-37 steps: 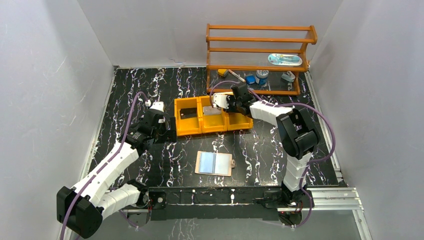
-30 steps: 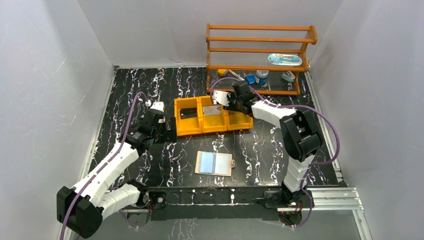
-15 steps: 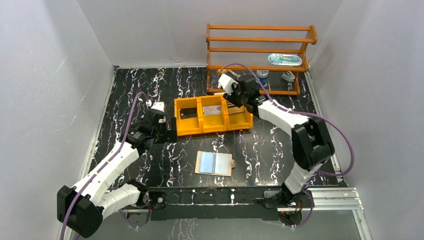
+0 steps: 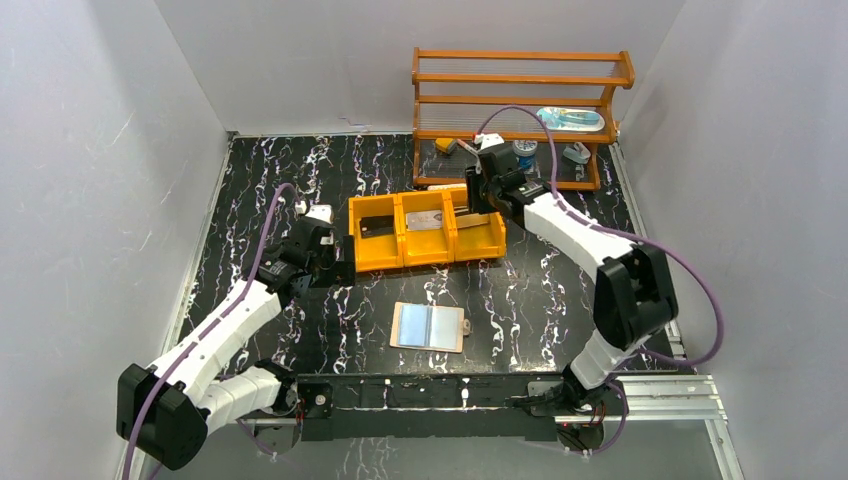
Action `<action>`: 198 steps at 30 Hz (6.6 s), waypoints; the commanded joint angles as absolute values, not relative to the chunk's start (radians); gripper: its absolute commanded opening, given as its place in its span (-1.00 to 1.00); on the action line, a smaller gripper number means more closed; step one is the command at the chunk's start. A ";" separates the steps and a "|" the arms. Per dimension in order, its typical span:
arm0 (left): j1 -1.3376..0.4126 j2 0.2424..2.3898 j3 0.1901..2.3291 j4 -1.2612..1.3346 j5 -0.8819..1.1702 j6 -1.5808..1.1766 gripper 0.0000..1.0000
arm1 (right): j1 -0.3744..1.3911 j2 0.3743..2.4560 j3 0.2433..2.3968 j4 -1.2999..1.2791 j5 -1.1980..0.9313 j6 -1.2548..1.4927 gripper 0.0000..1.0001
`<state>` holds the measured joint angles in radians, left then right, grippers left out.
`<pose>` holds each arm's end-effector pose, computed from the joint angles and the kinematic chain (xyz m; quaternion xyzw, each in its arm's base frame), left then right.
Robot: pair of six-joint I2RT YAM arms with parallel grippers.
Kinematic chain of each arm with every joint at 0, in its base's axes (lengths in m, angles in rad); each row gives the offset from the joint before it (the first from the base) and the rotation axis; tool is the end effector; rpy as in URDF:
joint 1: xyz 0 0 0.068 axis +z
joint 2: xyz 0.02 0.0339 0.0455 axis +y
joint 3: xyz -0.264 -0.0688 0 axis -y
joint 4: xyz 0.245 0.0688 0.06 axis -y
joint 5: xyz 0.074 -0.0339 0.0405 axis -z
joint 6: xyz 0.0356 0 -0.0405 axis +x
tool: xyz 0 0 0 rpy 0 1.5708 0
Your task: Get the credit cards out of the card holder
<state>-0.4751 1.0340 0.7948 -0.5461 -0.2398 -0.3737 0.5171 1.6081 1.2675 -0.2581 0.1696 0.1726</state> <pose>0.1942 -0.0904 0.2638 0.0008 0.9184 -0.0558 0.3918 0.3254 0.1782 0.2905 -0.1120 0.8748 0.0869 0.4634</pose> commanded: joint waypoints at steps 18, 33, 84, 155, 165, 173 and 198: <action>-0.472 1.023 0.801 -0.541 -0.241 -0.360 0.97 | 0.515 1.906 1.422 -0.476 0.191 0.521 -0.26; -0.472 1.036 0.804 -0.541 -0.235 -0.358 0.97 | 0.515 2.021 1.516 -0.539 0.268 0.579 -0.20; -0.472 1.022 0.803 -0.540 -0.234 -0.356 0.97 | 0.585 1.583 1.159 -0.310 0.246 0.732 0.09; -0.472 0.976 0.826 -0.620 -0.482 -0.440 0.97 | 1.250 1.887 1.204 -0.594 0.484 1.144 0.43; -0.472 0.951 0.827 -0.633 -0.526 -0.458 0.97 | 1.284 2.014 1.276 -0.721 0.546 1.167 0.40; -0.472 0.953 0.826 -0.634 -0.523 -0.459 0.97 | 1.281 1.967 1.225 -0.626 0.519 1.156 0.08; -0.472 0.973 0.828 -0.629 -0.495 -0.450 0.97 | 1.246 1.675 1.172 -0.643 0.528 1.141 0.36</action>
